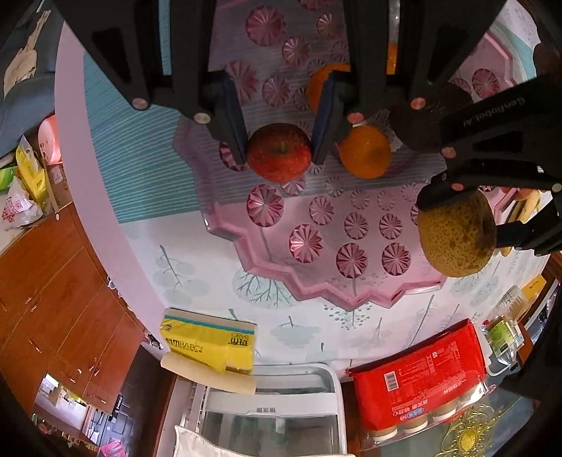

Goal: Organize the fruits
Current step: 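Carry the pear and red apple into the pink bowl and release both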

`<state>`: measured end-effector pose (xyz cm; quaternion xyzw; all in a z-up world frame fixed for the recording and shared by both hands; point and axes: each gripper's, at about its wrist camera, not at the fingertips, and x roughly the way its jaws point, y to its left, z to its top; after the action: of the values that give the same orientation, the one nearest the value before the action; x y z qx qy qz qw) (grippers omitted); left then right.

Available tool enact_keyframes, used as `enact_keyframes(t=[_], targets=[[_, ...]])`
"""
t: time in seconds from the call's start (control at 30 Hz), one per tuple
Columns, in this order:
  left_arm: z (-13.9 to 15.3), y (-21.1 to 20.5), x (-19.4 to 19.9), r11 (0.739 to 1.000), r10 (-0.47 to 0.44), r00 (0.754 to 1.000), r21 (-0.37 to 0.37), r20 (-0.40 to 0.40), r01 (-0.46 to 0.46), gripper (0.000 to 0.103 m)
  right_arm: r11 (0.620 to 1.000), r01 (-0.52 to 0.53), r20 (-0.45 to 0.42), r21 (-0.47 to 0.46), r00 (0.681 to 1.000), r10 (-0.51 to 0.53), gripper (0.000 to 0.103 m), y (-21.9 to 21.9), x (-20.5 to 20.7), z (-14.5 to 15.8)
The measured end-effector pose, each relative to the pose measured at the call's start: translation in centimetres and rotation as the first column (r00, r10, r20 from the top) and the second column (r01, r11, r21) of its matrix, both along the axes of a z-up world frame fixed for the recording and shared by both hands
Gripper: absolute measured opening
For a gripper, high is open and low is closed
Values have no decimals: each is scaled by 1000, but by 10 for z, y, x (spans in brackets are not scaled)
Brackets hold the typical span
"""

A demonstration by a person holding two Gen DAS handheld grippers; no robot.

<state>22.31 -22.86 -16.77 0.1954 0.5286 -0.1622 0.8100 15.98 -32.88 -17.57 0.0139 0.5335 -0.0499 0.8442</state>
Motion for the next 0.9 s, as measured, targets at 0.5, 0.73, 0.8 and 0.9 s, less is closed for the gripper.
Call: enact_keyframes(t=[0.5,0.73,0.8,0.9], targets=[[-10,-5,-9,996,-68,998,53,-8,68,82,998,-64,-29,28,997,64,38,11,-4,-8],[-2,4,-14,997,-60,998,42,-9,61,97,997,-44,-10,68,999,44,40,4,-16,-3],[4,8,-16,998,-54,998,26,-7,55,102,996,-35,-5,80,999,35,41,2,-20,-1],[13,14,-20,999,-51,999,8,3,51,103,995,-26,4,99,1000,25,41,-1,-25,2]])
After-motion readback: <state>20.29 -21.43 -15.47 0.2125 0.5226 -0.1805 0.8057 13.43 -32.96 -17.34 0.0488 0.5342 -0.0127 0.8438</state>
